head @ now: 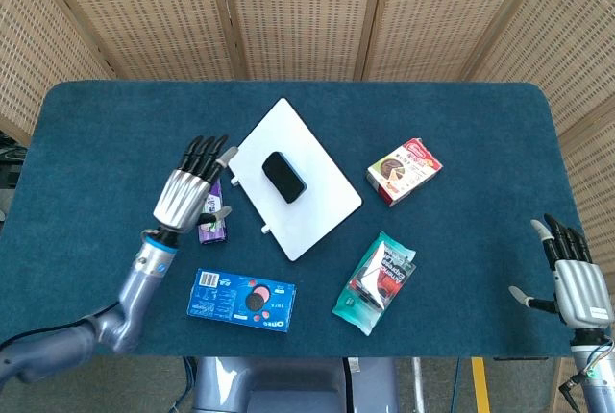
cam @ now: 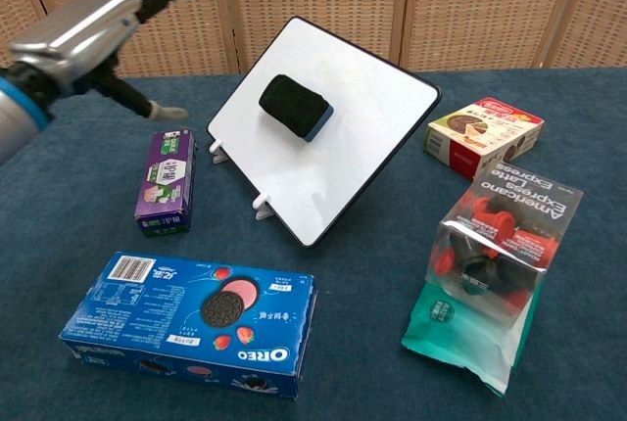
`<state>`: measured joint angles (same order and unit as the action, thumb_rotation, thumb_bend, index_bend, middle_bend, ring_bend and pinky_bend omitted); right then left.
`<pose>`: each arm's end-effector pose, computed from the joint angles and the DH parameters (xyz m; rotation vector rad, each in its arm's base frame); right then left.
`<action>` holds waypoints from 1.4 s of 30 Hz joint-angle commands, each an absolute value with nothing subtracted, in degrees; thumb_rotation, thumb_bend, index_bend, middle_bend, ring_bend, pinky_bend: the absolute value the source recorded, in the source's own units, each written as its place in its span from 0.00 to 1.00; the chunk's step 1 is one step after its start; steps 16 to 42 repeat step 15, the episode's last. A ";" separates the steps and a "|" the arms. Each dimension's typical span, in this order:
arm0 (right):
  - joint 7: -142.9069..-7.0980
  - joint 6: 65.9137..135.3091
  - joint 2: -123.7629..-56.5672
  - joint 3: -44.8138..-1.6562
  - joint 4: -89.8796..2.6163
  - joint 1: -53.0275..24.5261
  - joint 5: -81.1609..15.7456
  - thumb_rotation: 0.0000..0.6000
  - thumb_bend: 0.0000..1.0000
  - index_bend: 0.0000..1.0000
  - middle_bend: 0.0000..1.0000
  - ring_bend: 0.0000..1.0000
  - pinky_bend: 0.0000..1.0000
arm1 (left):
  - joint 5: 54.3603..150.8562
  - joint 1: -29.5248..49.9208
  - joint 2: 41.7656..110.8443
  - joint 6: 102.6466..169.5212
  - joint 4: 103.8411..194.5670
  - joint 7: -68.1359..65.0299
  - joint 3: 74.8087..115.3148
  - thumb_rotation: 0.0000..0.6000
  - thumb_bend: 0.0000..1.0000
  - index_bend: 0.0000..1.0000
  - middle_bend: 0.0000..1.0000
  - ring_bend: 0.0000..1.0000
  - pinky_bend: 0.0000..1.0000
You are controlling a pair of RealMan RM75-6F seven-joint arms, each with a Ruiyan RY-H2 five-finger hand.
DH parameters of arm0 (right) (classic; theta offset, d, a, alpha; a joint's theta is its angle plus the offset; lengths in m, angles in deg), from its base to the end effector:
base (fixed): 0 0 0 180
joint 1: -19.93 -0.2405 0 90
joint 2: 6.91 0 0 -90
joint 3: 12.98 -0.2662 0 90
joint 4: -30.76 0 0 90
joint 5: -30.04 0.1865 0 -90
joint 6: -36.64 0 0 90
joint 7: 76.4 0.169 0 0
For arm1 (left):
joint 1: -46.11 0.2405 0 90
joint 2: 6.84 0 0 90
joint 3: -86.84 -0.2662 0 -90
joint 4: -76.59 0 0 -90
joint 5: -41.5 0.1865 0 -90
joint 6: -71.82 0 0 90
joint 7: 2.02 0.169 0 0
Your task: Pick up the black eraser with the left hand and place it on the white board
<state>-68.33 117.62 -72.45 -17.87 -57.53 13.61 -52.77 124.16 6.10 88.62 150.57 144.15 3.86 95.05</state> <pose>-0.3266 -0.2204 0.1823 1.3229 -1.0110 0.9542 -0.1469 0.3721 0.0368 -1.6441 -0.5911 -1.3014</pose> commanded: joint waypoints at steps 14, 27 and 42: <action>-75.28 118.24 -72.33 -16.56 -60.32 13.84 -54.46 1.00 0.04 0.02 0.00 0.00 0.00 | 118.24 30.14 64.52 162.42 171.70 14.30 82.45 1.00 0.11 0.00 0.00 0.00 0.00; -75.43 118.17 -72.39 -16.56 -60.36 13.81 -54.45 1.00 0.04 0.02 0.00 0.00 0.00 | 118.25 30.47 64.48 162.40 171.60 14.01 82.61 1.00 0.11 0.00 0.00 0.00 0.00; -75.43 118.17 -72.39 -16.56 -60.36 13.81 -54.45 1.00 0.04 0.02 0.00 0.00 0.00 | 118.25 30.47 64.48 162.40 171.60 14.01 82.61 1.00 0.11 0.00 0.00 0.00 0.00</action>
